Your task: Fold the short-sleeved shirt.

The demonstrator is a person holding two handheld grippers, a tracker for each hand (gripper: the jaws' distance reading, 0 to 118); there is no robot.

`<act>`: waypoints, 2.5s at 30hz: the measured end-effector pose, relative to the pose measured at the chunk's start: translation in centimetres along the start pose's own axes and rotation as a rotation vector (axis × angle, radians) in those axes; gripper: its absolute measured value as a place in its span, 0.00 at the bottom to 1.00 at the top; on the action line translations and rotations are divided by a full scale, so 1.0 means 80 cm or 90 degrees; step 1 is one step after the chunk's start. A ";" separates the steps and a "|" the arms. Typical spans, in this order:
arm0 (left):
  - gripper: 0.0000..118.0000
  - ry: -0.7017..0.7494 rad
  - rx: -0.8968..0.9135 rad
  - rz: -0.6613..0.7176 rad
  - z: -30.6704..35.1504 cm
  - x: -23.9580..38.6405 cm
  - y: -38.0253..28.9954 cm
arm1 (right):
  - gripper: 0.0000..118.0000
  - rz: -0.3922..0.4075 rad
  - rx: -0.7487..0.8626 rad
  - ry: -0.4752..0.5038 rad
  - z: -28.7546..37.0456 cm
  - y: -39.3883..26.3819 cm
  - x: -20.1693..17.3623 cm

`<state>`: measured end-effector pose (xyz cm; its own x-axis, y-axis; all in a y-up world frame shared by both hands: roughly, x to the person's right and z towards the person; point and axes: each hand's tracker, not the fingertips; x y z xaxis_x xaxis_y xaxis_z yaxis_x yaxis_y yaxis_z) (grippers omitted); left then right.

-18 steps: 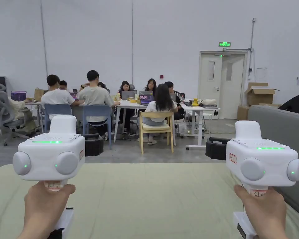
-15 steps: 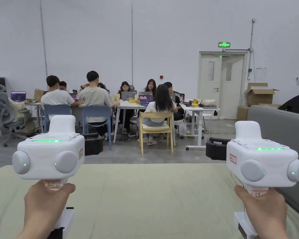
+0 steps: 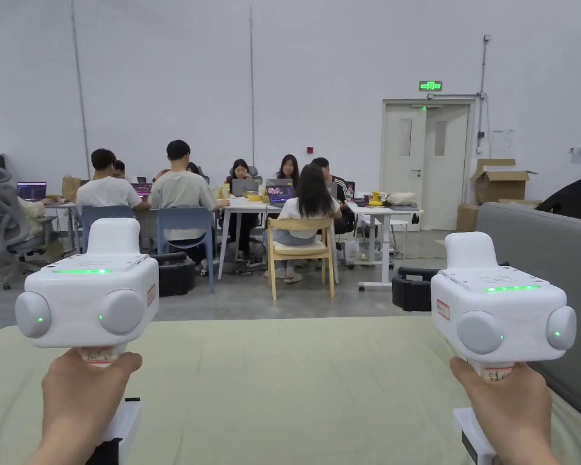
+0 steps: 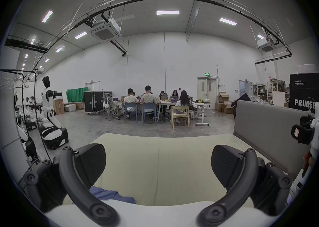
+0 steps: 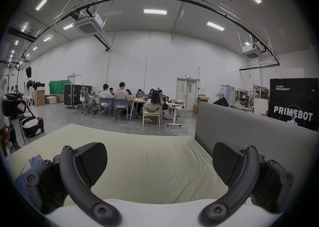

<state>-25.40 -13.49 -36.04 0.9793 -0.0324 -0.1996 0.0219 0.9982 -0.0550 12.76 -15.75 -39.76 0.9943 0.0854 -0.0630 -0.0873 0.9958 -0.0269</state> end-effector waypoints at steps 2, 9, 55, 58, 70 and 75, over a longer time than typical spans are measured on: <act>1.00 0.000 0.000 -0.001 0.000 0.000 -0.002 | 1.00 0.006 0.001 0.002 -0.002 -0.001 0.000; 1.00 -0.008 -0.022 -0.014 -0.006 -0.003 -0.004 | 1.00 0.008 0.008 0.003 -0.006 -0.006 0.000; 1.00 -0.023 -0.035 -0.007 -0.003 0.000 -0.025 | 1.00 -0.001 -0.020 0.026 -0.004 -0.020 -0.010; 1.00 -0.023 -0.036 -0.016 -0.003 0.002 -0.026 | 1.00 -0.008 -0.019 0.028 -0.003 -0.021 -0.010; 1.00 -0.013 -0.039 -0.017 -0.004 0.000 -0.020 | 1.00 -0.006 -0.021 0.013 -0.008 -0.022 -0.007; 1.00 -0.014 -0.033 -0.026 -0.002 0.005 -0.015 | 1.00 -0.015 -0.022 0.019 -0.008 -0.020 -0.006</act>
<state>-25.10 -14.67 -36.23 0.9822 -0.0708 -0.1740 0.0514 0.9922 -0.1138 12.35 -17.37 -40.32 0.9940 0.0604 -0.0912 -0.0662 0.9958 -0.0629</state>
